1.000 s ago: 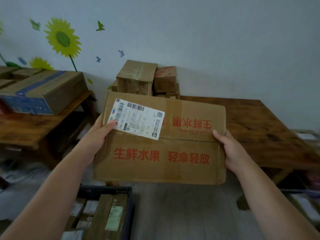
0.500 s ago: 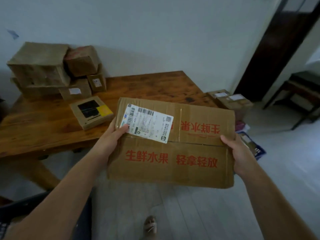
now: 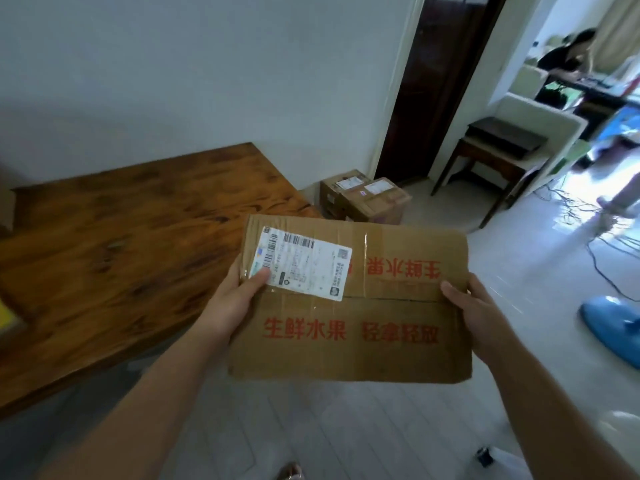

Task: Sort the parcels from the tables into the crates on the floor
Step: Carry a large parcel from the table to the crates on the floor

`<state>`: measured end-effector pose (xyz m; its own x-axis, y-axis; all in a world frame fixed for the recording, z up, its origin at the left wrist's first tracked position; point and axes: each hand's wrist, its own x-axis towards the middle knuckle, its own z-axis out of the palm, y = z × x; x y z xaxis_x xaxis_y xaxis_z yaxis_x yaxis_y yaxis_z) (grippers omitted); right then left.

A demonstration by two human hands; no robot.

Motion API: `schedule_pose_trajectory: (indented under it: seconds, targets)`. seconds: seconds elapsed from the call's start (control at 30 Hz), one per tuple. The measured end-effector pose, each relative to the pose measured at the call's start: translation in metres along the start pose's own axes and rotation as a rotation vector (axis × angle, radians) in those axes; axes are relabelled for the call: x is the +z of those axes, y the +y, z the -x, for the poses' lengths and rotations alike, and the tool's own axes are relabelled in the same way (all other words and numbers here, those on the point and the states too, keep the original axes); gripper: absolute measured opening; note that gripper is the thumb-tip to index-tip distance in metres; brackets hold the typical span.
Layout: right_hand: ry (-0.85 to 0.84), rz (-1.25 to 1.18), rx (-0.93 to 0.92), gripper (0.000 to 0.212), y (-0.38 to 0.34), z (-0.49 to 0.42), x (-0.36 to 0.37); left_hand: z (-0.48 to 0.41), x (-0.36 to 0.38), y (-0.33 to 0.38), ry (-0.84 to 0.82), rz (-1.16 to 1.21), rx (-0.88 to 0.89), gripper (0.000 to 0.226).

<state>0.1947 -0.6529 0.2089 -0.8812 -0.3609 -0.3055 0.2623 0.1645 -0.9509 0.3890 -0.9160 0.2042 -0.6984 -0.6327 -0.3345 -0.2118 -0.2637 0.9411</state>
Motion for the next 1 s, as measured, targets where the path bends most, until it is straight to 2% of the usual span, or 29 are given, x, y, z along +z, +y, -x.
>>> schedule_pose_trajectory:
  seconds: [0.33,0.5,0.73,0.87,1.0]
  targets:
    - [0.131,0.047,0.054,0.027,-0.041,-0.148,-0.074,-0.136,0.123,0.045,-0.127,-0.123,0.045,0.046]
    - [0.097,0.147,0.073,0.027,-0.069,-0.246,-0.122,-0.196,0.197,0.064,-0.115,-0.133,0.061,0.046]
    - [-0.073,0.189,0.075,0.029,-0.111,-0.378,-0.148,-0.263,0.271,0.088,0.073,-0.055,-0.028,0.039]
    - [-0.143,0.251,0.043,0.031,-0.124,-0.445,-0.13,-0.299,0.282,0.09,0.217,0.013,-0.084,0.033]
    - [-0.228,0.334,0.012,0.028,-0.127,-0.496,-0.094,-0.325,0.277,0.087,0.42,0.016,-0.124,0.018]
